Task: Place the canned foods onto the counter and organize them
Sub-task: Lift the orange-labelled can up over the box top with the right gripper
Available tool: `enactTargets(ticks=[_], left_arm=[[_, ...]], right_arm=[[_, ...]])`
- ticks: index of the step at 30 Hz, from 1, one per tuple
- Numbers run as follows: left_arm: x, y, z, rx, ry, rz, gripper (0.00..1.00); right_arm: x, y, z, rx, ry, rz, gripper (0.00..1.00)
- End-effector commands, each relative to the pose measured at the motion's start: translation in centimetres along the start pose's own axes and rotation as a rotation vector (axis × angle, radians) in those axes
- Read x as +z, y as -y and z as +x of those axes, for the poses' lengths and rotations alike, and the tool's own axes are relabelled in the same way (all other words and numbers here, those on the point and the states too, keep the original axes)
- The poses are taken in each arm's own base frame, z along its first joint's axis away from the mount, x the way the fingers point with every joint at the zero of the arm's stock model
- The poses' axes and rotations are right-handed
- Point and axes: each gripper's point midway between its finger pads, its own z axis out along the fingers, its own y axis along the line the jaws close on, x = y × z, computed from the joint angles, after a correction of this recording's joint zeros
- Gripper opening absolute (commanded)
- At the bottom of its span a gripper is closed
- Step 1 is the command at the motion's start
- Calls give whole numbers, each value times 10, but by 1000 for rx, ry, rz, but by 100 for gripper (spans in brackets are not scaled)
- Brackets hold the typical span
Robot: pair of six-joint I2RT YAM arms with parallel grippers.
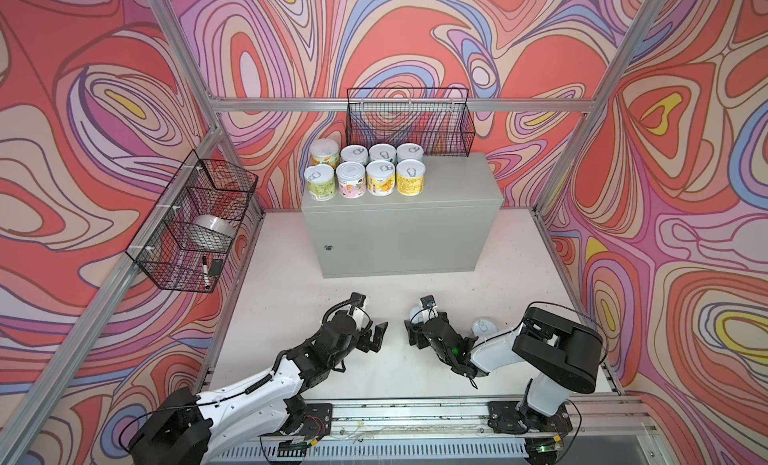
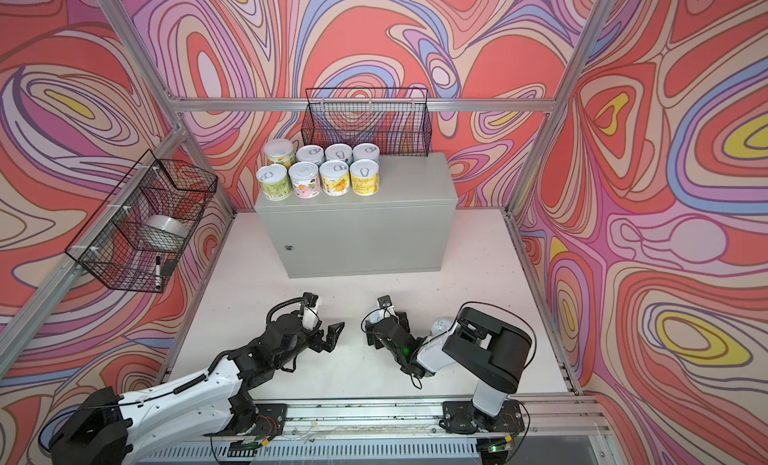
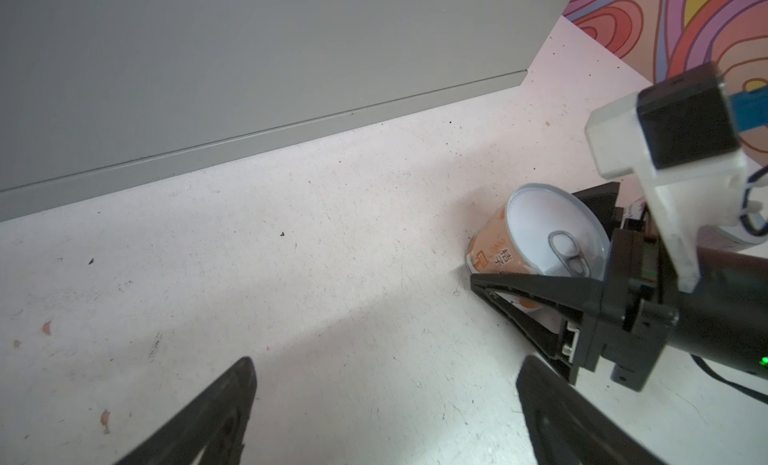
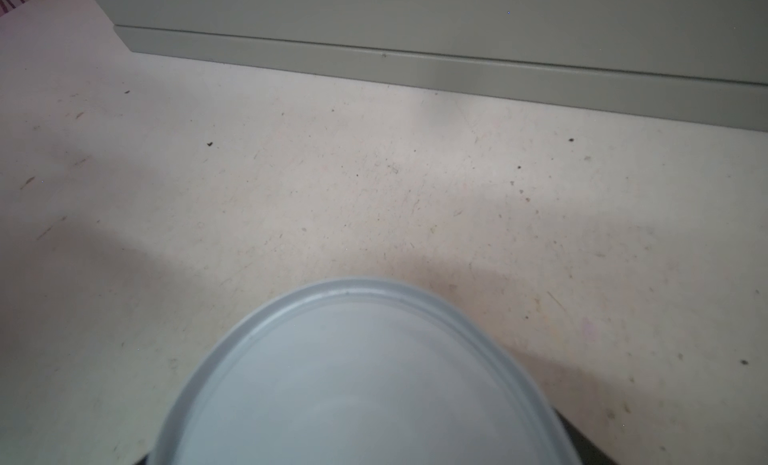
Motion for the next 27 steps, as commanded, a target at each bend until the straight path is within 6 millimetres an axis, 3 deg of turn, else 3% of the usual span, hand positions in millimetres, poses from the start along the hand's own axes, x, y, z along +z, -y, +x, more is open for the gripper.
enactTargets(ticks=[1,4,5,6,7,10,13,21,27], left_arm=[[2,3,-12,-12,35,4,100],[4,4,-12,-7,29,1,100],[5,4,-12,-6,27,0,100],[5,4,-13,-8,29,-2,100],[5,4,-14,-8,31,-1,100],[3,4,-16,-9,37,0,100],[0,4,-22,-5,52,-5,100],[-9,7,-39,10,85,-2,100],[-10,10,-43,22,87,7,100]], right_arm=[[-1,-4,-9,5,34,-29,83],[-3,-6,-10,2,34,-46,61],[-3,-8,-9,-6,30,-55,49],[-4,-10,-11,-10,31,-65,29],[-5,-10,-12,-11,31,-63,1],[-11,-11,-23,-15,38,-62,0],[-32,-12,-56,-4,63,-56,0],[-122,-9,-207,-64,177,64,0],[-158,-8,-301,-99,276,132,0]])
